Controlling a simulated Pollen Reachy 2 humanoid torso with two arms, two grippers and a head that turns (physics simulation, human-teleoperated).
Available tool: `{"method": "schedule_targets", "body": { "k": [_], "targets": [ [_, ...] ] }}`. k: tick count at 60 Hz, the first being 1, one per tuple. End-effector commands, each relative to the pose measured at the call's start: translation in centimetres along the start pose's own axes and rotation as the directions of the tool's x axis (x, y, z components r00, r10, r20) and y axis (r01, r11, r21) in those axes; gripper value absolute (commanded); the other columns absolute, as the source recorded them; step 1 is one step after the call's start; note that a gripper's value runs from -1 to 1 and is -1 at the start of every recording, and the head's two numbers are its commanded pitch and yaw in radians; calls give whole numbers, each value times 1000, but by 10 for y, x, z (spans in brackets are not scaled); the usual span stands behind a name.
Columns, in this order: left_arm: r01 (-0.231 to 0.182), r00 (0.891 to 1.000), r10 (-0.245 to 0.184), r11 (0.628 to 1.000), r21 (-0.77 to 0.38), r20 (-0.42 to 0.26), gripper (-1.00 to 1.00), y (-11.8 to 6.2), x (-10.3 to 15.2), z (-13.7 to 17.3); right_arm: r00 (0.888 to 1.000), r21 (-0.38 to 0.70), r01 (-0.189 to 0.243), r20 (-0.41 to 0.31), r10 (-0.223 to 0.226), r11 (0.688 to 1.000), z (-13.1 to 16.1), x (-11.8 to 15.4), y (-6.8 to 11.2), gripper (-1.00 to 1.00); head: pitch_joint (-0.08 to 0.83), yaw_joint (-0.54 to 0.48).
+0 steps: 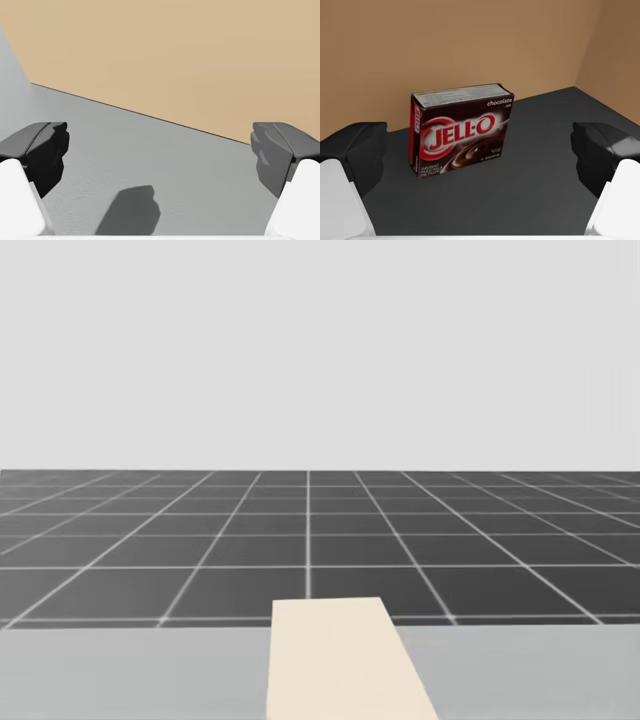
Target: Retrieve the object from inside the box.
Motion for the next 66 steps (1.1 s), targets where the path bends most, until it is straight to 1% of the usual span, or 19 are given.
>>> {"method": "schedule_targets", "body": {
  "k": [1, 10, 13, 17, 24, 27, 30, 31, 37, 38, 40, 45, 51, 53, 56, 58, 60, 63, 66],
  "targets": [
    [15, 1000, -15, 1000, -15, -9, -1000, -3, 0, -1, 1000, 61, 4, 7, -5, 998, -16, -4, -3, -1000, 0, -33],
    [25, 1000, -25, 1000, -18, -15, -1000, -4, 0, -1, 1000, 110, 4, -5, -4, 994, -26, -13, -13, -1000, 14, -42],
    [28, 999, -28, 999, -20, -16, -1000, -5, 0, -1, 1000, 133, 24, -5, -24, 991, -30, -18, -16, -1000, 17, -49],
    [32, 999, -32, 999, -25, -17, -1000, -5, 0, -1, 1000, 168, 28, -3, -27, 985, -37, -26, -20, -1000, 21, -54],
    [38, 999, -38, 999, -29, -20, -1000, -6, -1, -1, 1000, 219, -6, 6, 5, 976, -50, -36, -24, -1000, 29, -61],
    [39, 999, -40, 999, -29, -21, -1000, -6, -1, -1, 1000, 233, -4, 7, 3, 973, -53, -37, -26, -1000, 31, -62],
    [41, 999, -42, 999, -30, -21, -1000, -6, -1, -1, 1000, 246, -14, 17, 10, 969, -57, -39, -31, -1000, 33, -64],
    [43, 999, -43, 999, -30, -21, -1000, -6, -1, -1, 1000, 261, 0, 20, -6, 965, -59, -40, -33, -1000, 34, -64],
    [48, 999, -49, 998, -30, -23, -1000, -6, -1, -1, 999, 275, 12, 44, -25, 961, -66, -42, -38, -1000, 38, -66],
    [49, 998, -50, 998, -30, -24, -1000, -6, -1, 0, 998, 286, 26, 41, -39, 958, -68, -44, -41, -1000, 40, -67],
    [50, 998, -50, 998, -30, -25, -1000, -6, -2, 0, 998, 289, 30, 48, -45, 957, -69, -45, -42, -1000, 42, -68],
    [52, 998, -53, 998, -27, -27, -1000, -6, -2, 0, 994, 297, 58, 70, -83, 953, -77, -49, -49, -1000, 46, -72],
    [59, 998, -60, 998, -25, -29, -1000, -6, -2, 0, 989, 325, 91, 80, -124, 941, -88, -52, -51, -1000, 50, -73],
    [60, 998, -61, 998, -24, -29, -1000, -6, -2, 0, 989, 334, 89, 85, -124, 938, -92, -54, -52, -1000, 50, -72],
    [64, 998, -64, 998, -24, -29, -1000, -6, -2, 0, 985, 355, 113, 82, -152, 928, -99, -56, -50, -1000, 53, -72],
    [65, 997, -66, 998, -24, -28, -1000, -7, -2, 0, 986, 361, 107, 84, -147, 926, -104, -57, -49, -1000, 54, -72],
    [67, 997, -67, 997, -24, -28, -1000, -6, -2, 0, 984, 373, 120, 79, -160, 920, -108, -58, -48, -1000, 55, -72],
    [70, 997, -71, 997, -23, -28, -1000, -6, -2, 0, 986, 383, 113, 74, -152, 917, -114, -60, -46, -1000, 55, -71],
    [72, 997, -73, 997, -23, -28, -1000, -7, -2, 0, 984, 391, 124, 72, -165, 912, -120, -62, -44, -1000, 59, -71]
  ]
}}
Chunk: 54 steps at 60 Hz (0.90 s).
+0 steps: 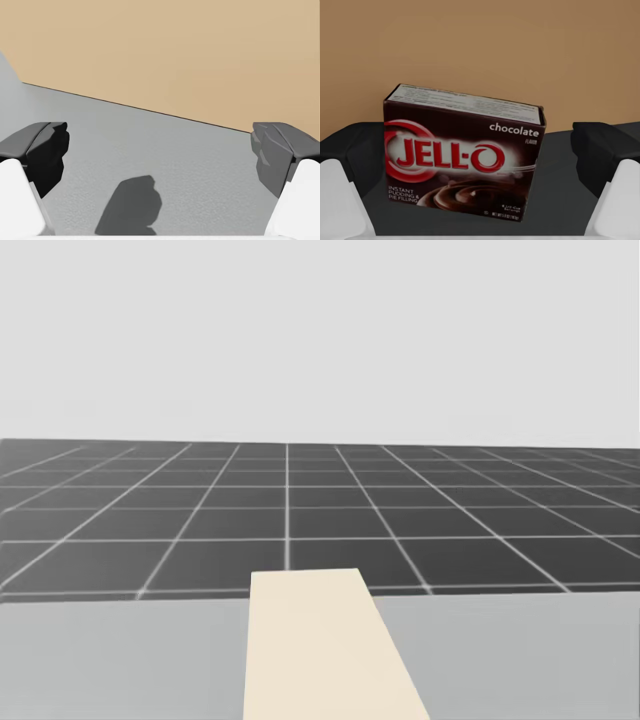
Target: Retrieve the object from inside the box.
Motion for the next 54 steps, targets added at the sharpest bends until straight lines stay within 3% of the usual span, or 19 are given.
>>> {"method": "schedule_targets", "body": {
  "k": [1, 10, 17, 20, 21, 22, 23, 24, 25, 36, 54],
  "targets": [
    [8, 1000, -8, 1000, 1, 0, -1000, 0, 0, 0, 995, 127, 88, 26, -92, 988, -20, -8, -3, -1000, 60, -71],
    [16, 1000, -16, 1000, 2, 1, -1000, 0, 1, 1, 994, 146, 106, 21, -111, 984, -38, -13, -4, -1000, 60, -72],
    [17, 1000, -17, 1000, 3, 4, -1000, 0, 1, 2, 995, 148, 97, 20, -101, 984, -50, -13, -1, -1000, 61, -70],
    [18, 1000, -18, 1000, 5, 4, -1000, 0, 1, 2, 994, 155, 105, -7, -106, 982, -51, -12, 2, -1000, 61, -70],
    [19, 1000, -19, 1000, 6, 4, -1000, 1, 1, 2, 994, 143, 105, -1, -106, 984, -51, -12, 2, -899, 61, -70],
    [21, 1000, -21, 1000, 7, 3, -1000, 1, 1, 3, 994, 108, 104, 10, -105, 989, -51, -12, 4, -296, 60, -70],
    [22, 1000, -22, 1000, 8, 2, -1000, 1, 1, 3, 994, 102, 104, 13, -105, 989, -51, -12, 5, 4, 61, -70],
    [23, 1000, -23, 1000, 8, 2, -1000, 1, 1, 3, 994, 106, 110, 11, -112, 988, -50, -11, 5, 763, 61, -70],
    [25, 1000, -25, 1000, 9, 1, -1000, 1, 1, 3, 992, 109, 123, 9, -125, 986, -47, -11, 6, 1000, 60, -69],
    [27, 1000, -27, 1000, 13, 0, -1000, 1, 1, 3, 993, 73, 119, 2, -119, 990, -27, -10, 9, 1000, 55, -69],
    [29, 1000, -29, 999, 22, 1, -1000, 2, 2, 3, 997, -61, 73, -1, -73, 996, 57, 4, 6, 1000, 48, -71]
  ]
}}
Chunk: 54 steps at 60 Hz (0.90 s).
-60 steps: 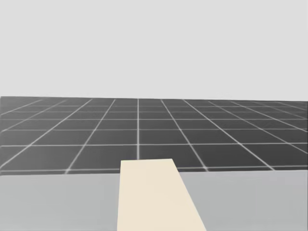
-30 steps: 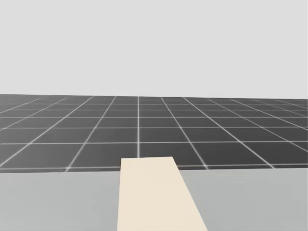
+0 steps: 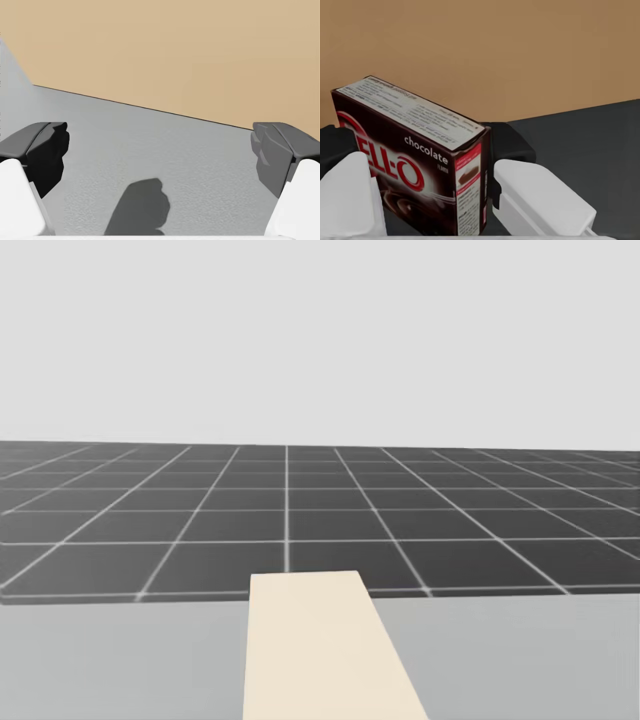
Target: Retrieve the object from inside the box.
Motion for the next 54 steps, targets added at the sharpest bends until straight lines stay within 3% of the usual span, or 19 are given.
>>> {"method": "schedule_targets", "body": {
  "k": [1, 16, 22, 28, 47, 54],
  "targets": [
    [2, 1000, -2, 1000, 6, 0, -1000, 1, 0, 0, 1000, -57, -1, 6, 1, 998, 48, 10, -5, 1000, 48, -70],
    [0, 1000, 0, 1000, 13, 0, -1000, 2, 1, 0, 997, -180, -70, 9, 73, 981, 92, 32, -6, 1000, 49, -66],
    [1, 1000, -1, 1000, 16, -1, -1000, 3, 0, 0, 992, -279, -128, -42, 121, 952, 107, 46, -9, 1000, 49, -63],
    [1, 1000, -1, 1000, 20, 1, -1000, 3, 1, 1, 989, -353, -146, -69, 130, 924, 126, 54, -8, 1000, 49, -62],
    [2, 1000, -2, 1000, 23, 0, -1000, 3, 2, 1, 990, -558, -138, -53, 131, 818, 196, 65, -2, 1000, 49, -62],
    [2, 1000, -2, 1000, 26, 0, -1000, 3, 2, 1, 994, -619, -92, -16, 105, 780, 212, 73, -8, 1000, 50, -62]
  ]
}}
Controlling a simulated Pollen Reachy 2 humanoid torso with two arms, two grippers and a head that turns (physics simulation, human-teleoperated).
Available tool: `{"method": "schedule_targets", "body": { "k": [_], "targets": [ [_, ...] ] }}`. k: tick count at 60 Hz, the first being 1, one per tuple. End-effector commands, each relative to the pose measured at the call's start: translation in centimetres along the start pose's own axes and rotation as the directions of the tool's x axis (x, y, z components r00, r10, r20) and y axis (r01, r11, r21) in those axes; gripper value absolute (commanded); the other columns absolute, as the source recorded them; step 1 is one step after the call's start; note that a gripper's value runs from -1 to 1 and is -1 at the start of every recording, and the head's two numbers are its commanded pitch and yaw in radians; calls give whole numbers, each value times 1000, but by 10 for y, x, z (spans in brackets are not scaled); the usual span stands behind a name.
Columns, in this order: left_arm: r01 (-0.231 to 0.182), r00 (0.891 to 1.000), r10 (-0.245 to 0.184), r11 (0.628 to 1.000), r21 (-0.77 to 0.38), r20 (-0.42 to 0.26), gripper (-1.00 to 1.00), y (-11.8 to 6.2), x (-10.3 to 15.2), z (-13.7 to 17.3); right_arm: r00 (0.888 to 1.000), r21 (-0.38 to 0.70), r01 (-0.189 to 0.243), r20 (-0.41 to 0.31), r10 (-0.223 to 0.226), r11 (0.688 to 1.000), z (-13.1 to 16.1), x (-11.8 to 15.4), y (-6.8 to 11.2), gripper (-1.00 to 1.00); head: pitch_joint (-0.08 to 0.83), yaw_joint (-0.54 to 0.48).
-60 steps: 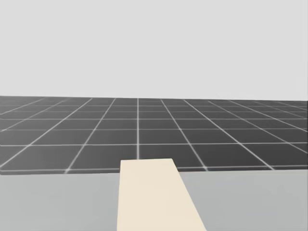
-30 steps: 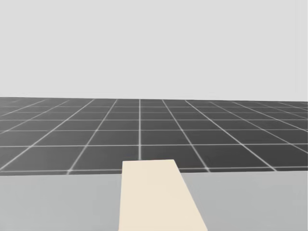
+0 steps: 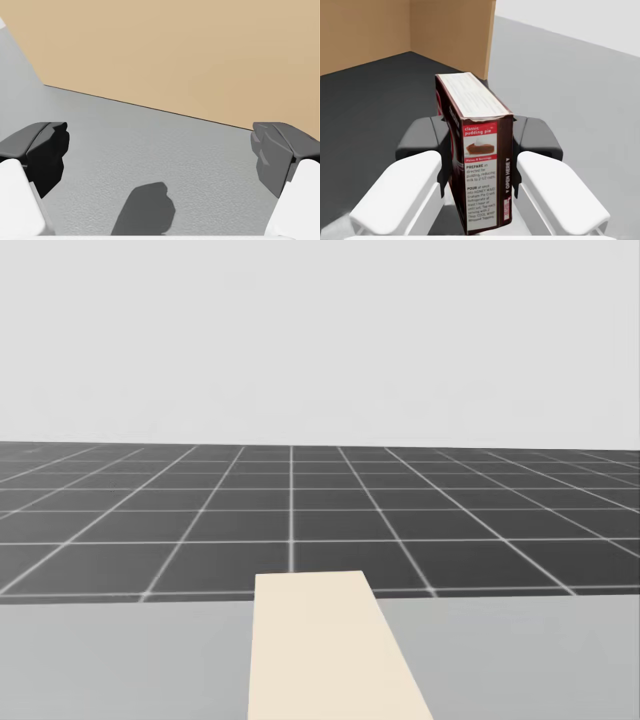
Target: Retrieve the object from inside the box.
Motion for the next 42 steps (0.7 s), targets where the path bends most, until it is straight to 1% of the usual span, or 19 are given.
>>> {"method": "schedule_targets", "body": {
  "k": [1, 2, 5, 8, 9, 14, 15, 18, 19, 21, 23, 26, 32, 37, 42],
  "targets": [
    [0, 1000, 0, 1000, 3, -1, -1000, 0, 0, 0, 999, -106, 16, 42, -11, 994, 16, 16, -21, 1000, 50, -62],
    [0, 1000, 0, 1000, 5, -1, -1000, 1, 0, 1, 999, -146, 20, 36, -14, 989, 18, 19, -27, 1000, 49, -62],
    [0, 1000, 0, 1000, 7, 0, -1000, 1, 0, 1, 998, -151, 29, 52, -21, 988, 19, 24, -30, 1000, 49, -62],
    [-2, 1000, 2, 1000, 12, 2, -1000, 2, 0, 1, 999, -191, 27, 52, -18, 981, 19, 32, -36, 1000, 48, -61],
    [-2, 1000, 2, 1000, 14, 2, -1000, 3, 0, 1, 997, -198, 35, 67, -23, 980, 19, 38, -38, 1000, 48, -60],
    [-3, 1000, 3, 1000, 18, 3, -1000, 4, 0, 2, 997, -244, 25, 75, -7, 970, 20, 54, -46, 1000, 47, -59],
    [-3, 1000, 3, 1000, 19, 3, -1000, 4, 0, 2, 996, -253, 26, 90, -4, 967, 20, 64, -48, 1000, 48, -60],
    [-3, 1000, 3, 1000, 19, 3, -1000, 4, 0, 2, 995, -270, 16, 95, 10, 963, 21, 73, -51, 1000, 48, -60],
    [-3, 1000, 3, 1000, 19, 3, -1000, 4, -1, 2, 994, -288, 15, 109, 17, 958, 22, 84, -53, 1000, 48, -60],
    [-2, 1000, 2, 1000, 19, 3, -1000, 5, -1, 2, 992, -296, 19, 122, 18, 955, 22, 91, -55, 1000, 48, -61],
    [-2, 1000, 2, 1000, 20, 4, -1000, 5, -1, 2, 990, -331, 19, 139, 29, 944, 23, 103, -58, 1000, 48, -61],
    [-1, 1000, 1, 1000, 20, 5, -1000, 5, -1, 3, 985, -361, 32, 167, 31, 932, 25, 120, -61, 1000, 47, -59],
    [-2, 1000, 2, 1000, 20, 5, -1000, 6, 0, 3, 978, -403, 33, 204, 54, 915, 26, 149, -63, 1000, 45, -58],
    [-1, 1000, 1, 1000, 20, 5, -1000, 5, 0, 2, 970, -413, 13, 225, 89, 911, 25, 178, -61, 1000, 45, -58],
    [0, 1000, 0, 1000, 21, 5, -1000, 5, 0, 2, 960, -421, -8, 250, 124, 907, 24, 204, -53, 1000, 47, -55]
  ]
}}
